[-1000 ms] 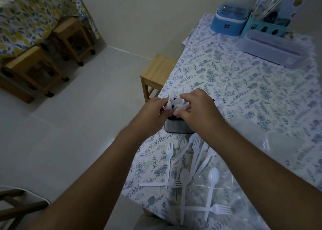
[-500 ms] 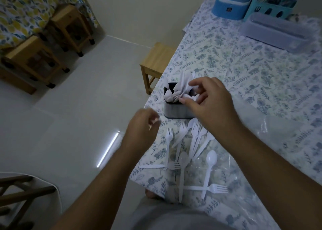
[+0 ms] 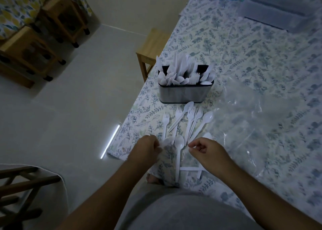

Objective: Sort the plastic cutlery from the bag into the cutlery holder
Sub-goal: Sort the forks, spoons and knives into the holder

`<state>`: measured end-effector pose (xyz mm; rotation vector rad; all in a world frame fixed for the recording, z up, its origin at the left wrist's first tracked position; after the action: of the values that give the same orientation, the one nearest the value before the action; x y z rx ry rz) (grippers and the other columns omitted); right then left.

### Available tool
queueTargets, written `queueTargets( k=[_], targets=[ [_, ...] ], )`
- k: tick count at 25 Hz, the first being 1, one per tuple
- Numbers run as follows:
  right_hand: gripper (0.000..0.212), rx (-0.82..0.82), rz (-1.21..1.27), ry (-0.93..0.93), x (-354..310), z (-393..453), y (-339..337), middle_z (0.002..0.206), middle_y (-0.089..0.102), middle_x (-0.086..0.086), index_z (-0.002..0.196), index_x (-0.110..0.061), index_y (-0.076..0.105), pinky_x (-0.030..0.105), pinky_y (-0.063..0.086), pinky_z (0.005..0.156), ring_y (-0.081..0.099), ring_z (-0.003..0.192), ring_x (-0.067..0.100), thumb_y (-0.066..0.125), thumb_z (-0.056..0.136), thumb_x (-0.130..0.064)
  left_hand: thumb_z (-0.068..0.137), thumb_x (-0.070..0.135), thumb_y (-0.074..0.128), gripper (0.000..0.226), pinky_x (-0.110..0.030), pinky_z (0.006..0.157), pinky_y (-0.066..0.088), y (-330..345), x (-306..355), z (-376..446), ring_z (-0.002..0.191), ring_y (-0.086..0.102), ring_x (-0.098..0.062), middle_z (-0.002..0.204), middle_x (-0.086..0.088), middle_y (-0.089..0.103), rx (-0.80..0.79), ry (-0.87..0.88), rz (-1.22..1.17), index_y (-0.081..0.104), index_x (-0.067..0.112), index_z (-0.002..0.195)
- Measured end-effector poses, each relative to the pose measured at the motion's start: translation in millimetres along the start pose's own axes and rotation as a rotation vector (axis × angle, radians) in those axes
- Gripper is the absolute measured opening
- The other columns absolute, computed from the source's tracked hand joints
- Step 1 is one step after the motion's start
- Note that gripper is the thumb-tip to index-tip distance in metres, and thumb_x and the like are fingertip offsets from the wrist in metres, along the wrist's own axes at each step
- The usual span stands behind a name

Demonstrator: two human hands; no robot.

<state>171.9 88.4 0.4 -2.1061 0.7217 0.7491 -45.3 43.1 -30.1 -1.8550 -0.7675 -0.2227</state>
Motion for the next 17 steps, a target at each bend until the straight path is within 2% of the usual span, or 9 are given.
queueTargets(
  k=[2,4,6,8,11,13,15,17],
  targets=[
    [0.008,-0.032,0.133,0.055,2.5,-1.4,2.0,0.089,0.07,0.0,0.1,-0.025,0.074,0.021,0.053,0.068,0.065,0.078,0.014,0.07,0.093,-0.023,0.088,0.028,0.076,0.014,-0.015,0.058,0.039,-7.6,11.6,-6.7,0.07,0.059,-0.007,0.077,0.009,0.063,0.07,-0.027,-0.18,0.066,0.018,0.087],
    [0.018,-0.077,0.335,0.108,0.6,-4.5,7.8,0.1,0.075,0.001,0.112,-0.024,0.073,0.029,0.061,0.077,0.072,0.089,0.015,0.068,0.095,-0.025,0.089,0.029,0.074,0.015,-0.015,0.057,0.042,-5.7,36.1,-12.0,0.064,0.061,-0.002,0.07,0.01,0.065,0.07,0.001,-0.302,0.069,0.018,0.082],
    [0.019,-0.075,0.493,0.132,-0.8,-6.5,11.0,0.103,0.076,-0.001,0.115,-0.025,0.072,0.035,0.062,0.084,0.074,0.097,0.017,0.066,0.097,-0.023,0.096,0.023,0.065,0.02,-0.019,0.058,0.047,4.6,62.9,-12.2,0.062,0.066,-0.009,0.068,0.004,0.069,0.003,0.108,-0.308,0.073,0.013,0.08],
    [0.016,-0.022,0.517,0.136,2.5,-6.7,6.9,0.099,0.076,-0.005,0.109,-0.029,0.07,0.032,0.063,0.078,0.075,0.092,0.013,0.066,0.097,-0.019,0.099,0.017,0.056,0.025,-0.025,0.059,0.05,11.9,80.4,-9.6,0.065,0.067,-0.015,0.071,0.0,0.07,-0.054,0.214,-0.23,0.075,0.011,0.083],
    [0.017,0.052,0.564,0.165,14.2,-6.8,1.7,0.094,0.078,-0.001,0.112,-0.023,0.068,0.028,0.06,0.067,0.076,0.08,0.014,0.066,0.097,-0.015,0.097,0.015,0.054,0.024,-0.03,0.06,0.051,12.5,93.5,-0.2,0.062,0.062,-0.018,0.073,-0.003,0.07,-0.034,0.335,-0.069,0.072,0.01,0.082],
    [0.014,0.082,0.544,0.17,17.6,-6.4,-1.2,0.089,0.078,-0.001,0.104,-0.026,0.069,0.029,0.055,0.064,0.07,0.072,0.014,0.063,0.098,-0.015,0.096,0.018,0.057,0.016,-0.027,0.062,0.054,1.6,91.6,14.7,0.066,0.063,-0.014,0.077,-0.001,0.067,0.047,0.242,-0.067,0.067,0.013,0.085],
    [0.019,0.093,0.535,0.209,22.2,-4.7,-1.7,0.084,0.075,-0.002,0.096,-0.024,0.073,0.027,0.048,0.06,0.059,0.066,0.013,0.057,0.1,-0.016,0.098,0.022,0.06,0.011,-0.023,0.067,0.054,-16.5,70.3,37.7,0.079,0.063,-0.013,0.091,0.0,0.065,0.202,0.019,-0.176,0.063,0.011,0.1],
    [0.02,0.096,0.653,0.297,31.9,-4.0,-3.2,0.085,0.071,0.003,0.099,-0.016,0.076,0.028,0.043,0.058,0.053,0.067,0.016,0.056,0.101,-0.016,0.098,0.025,0.061,0.021,-0.019,0.058,0.043,-24.1,41.2,59.8,0.085,0.058,-0.014,0.102,-0.002,0.061,0.278,-0.175,-0.243,0.058,0.007,0.109]
  ],
)
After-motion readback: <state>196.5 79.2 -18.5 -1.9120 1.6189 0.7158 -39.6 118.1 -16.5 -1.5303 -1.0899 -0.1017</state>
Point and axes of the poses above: each hand's wrist, its own z-axis towards the middle knuckle, its own y-axis out of the palm, x = y × z, the point moved 6 cm from there along z, towards the middle knuckle
